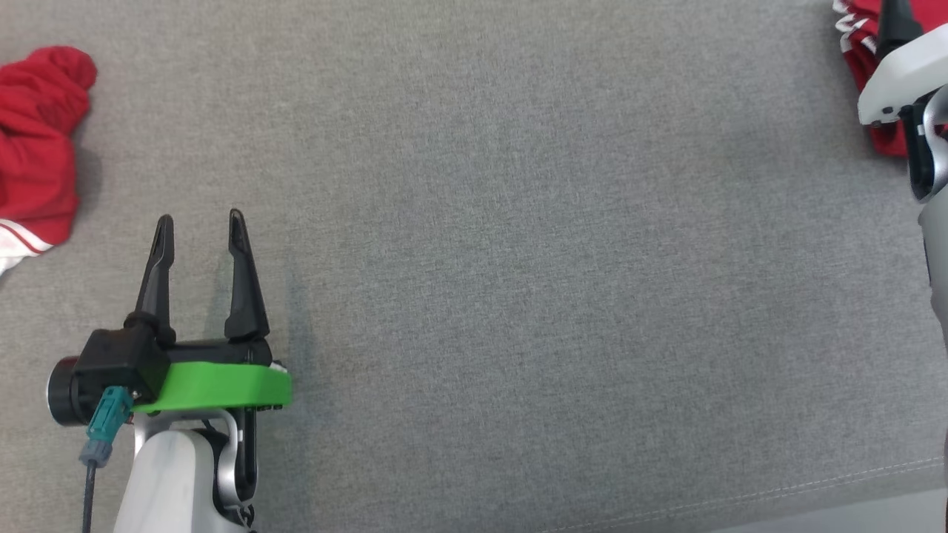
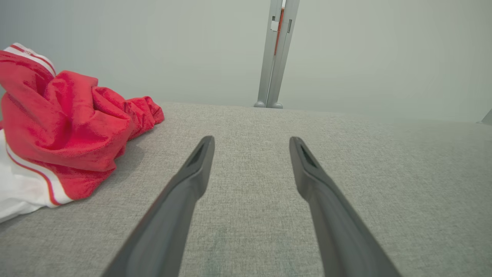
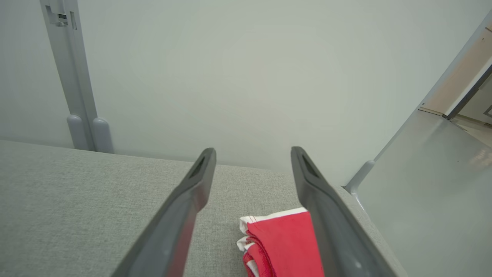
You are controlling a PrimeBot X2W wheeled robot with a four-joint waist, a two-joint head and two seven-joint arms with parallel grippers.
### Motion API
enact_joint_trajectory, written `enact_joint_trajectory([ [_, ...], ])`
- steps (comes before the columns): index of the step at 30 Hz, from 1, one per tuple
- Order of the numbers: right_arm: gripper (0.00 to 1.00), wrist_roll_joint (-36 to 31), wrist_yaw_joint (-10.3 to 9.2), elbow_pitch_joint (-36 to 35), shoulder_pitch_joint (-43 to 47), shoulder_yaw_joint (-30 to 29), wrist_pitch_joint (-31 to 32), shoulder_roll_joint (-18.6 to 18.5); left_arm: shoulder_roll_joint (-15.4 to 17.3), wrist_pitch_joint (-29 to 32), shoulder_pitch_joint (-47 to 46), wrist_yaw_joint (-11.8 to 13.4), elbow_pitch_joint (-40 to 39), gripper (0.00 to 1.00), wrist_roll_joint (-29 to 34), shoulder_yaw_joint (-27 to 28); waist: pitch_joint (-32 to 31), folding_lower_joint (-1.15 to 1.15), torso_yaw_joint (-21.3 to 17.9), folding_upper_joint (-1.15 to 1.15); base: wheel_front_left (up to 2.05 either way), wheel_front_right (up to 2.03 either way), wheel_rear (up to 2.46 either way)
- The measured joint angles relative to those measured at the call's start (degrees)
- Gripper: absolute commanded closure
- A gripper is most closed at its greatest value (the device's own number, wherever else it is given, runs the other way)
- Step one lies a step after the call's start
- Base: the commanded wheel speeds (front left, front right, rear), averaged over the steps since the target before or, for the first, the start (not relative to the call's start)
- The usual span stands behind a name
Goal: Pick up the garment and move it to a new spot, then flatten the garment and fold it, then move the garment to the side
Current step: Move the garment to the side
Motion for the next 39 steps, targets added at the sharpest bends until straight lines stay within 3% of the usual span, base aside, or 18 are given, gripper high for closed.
enact_joint_trajectory([
  [7, 0.0, 4.26, 0.0, -3.88, 7.35, 2.93, -0.01, 5.03, -0.8, -0.07, 3.67, -0.19, 1.96, 0.0, -0.63, 2.12, -7.53, 0.0, 1.02, 0.0, 0.0, 0.0, 0.0],
  [18, 0.0, 11.7, 0.0, -17.38, 26.37, 6.46, 0.0, 8.82, -1.48, -0.08, 9.46, -0.32, 4.25, 0.0, -1.24, 3.19, -17.17, 0.0, 4.3, 0.0, 0.0, 0.0, 0.0],
  [28, 0.0, 10.49, -0.01, -31.06, 45.56, 4.41, 0.0, 14.21, -1.6, -0.08, 13.08, -0.98, 7.21, 0.0, -1.8, 2.7, -23.16, 0.0, 7.25, 0.0, 0.0, 0.0, 0.0],
  [39, 0.0, 11.09, -0.01, -36.87, 52.8, 5.81, 0.0, 15.5, -1.65, -0.08, 13.73, -1.24, 9.18, 0.0, -1.88, 1.58, -25.01, -0.01, 6.73, 0.0, 0.0, 0.0, 0.0],
])
